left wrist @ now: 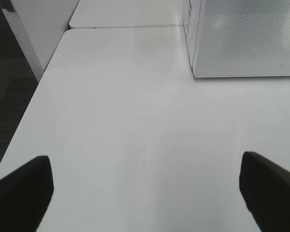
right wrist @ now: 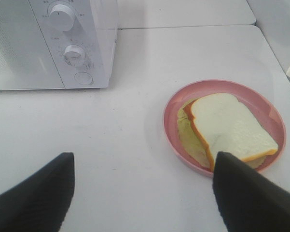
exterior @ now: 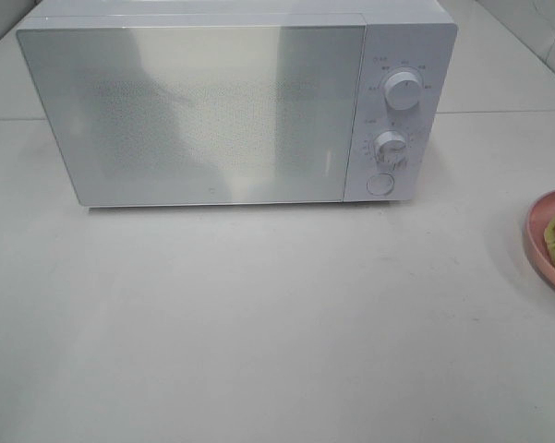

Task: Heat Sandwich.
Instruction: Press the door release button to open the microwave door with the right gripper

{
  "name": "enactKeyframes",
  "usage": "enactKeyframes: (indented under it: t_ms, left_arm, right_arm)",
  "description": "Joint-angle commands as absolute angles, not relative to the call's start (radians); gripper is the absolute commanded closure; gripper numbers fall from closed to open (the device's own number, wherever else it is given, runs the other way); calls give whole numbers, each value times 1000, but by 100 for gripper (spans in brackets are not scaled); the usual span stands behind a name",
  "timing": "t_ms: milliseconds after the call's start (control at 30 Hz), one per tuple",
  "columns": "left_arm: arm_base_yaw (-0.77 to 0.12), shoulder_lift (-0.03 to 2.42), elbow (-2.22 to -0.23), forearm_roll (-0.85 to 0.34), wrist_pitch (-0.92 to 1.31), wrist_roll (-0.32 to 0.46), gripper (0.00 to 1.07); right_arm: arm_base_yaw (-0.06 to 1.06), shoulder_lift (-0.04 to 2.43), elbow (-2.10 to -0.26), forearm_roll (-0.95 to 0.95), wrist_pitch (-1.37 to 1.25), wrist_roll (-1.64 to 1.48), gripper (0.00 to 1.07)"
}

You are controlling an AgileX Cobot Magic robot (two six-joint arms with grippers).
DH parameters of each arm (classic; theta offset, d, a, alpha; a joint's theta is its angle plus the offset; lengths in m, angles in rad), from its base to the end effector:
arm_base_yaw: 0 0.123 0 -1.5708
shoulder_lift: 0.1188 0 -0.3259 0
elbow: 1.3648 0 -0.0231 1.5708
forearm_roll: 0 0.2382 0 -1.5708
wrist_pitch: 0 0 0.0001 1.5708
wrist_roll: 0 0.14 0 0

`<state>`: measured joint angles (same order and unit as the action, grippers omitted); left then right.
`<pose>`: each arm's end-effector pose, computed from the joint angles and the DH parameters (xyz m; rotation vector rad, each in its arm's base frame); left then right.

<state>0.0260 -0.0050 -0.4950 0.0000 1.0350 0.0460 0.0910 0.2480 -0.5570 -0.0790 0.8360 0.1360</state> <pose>-0.0121 -0.0003 0.2505 0.0202 2.0188 0.0457 0.0337 -0.0052 0.2937 0.0294 2.0084 0.0523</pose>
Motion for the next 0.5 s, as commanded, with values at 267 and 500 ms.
enactKeyframes:
  t_ms: [267,500]
  left_arm:
    - [27,-31,-492,-8,1028,39,3]
    - [27,-31,-492,-8,1028,39,3]
  right_arm:
    - [84,465,-561,-82,596,134,31]
    - [84,601,-561,-82,483,134,31]
